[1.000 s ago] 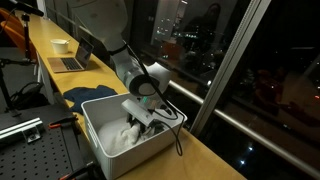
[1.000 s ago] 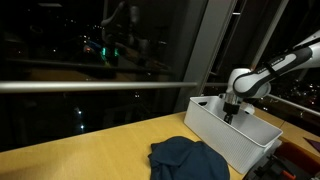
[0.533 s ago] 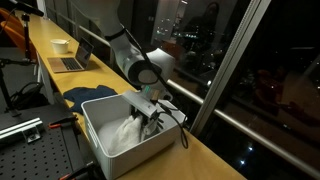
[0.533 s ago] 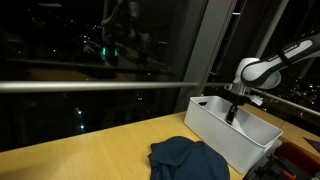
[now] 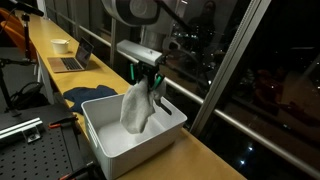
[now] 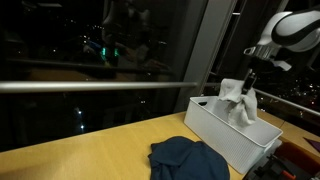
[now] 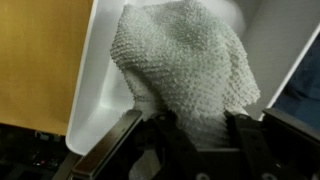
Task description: Remove the blue shirt, the white towel and turnip from the basket, then put them back in the basket
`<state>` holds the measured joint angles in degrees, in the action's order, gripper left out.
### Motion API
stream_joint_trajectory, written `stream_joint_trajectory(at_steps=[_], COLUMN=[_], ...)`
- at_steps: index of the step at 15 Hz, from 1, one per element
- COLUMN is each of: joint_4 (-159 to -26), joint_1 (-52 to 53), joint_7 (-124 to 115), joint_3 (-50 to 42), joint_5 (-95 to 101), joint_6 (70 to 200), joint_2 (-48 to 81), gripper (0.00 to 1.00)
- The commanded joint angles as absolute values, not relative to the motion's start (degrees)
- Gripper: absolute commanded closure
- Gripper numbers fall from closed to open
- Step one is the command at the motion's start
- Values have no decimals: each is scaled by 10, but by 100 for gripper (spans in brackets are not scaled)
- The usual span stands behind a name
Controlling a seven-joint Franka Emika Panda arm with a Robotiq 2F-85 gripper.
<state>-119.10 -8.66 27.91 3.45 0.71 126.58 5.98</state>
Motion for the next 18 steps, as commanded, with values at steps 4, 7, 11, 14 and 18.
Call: stream_joint_trajectory(at_steps=[4, 7, 11, 14, 18], joint_4=[-1162, -1103, -1029, -1023, -1045], joint_1=[-3, 50, 113, 139, 143], joint_7=[225, 204, 183, 190, 213], joint_3=[44, 76, 128, 147, 146], joint_5=[69, 81, 74, 65, 30], joint_6=[1141, 1075, 1060, 1098, 1156], joint_2=[-92, -100, -45, -2, 37], gripper=[93, 93, 93, 93, 93])
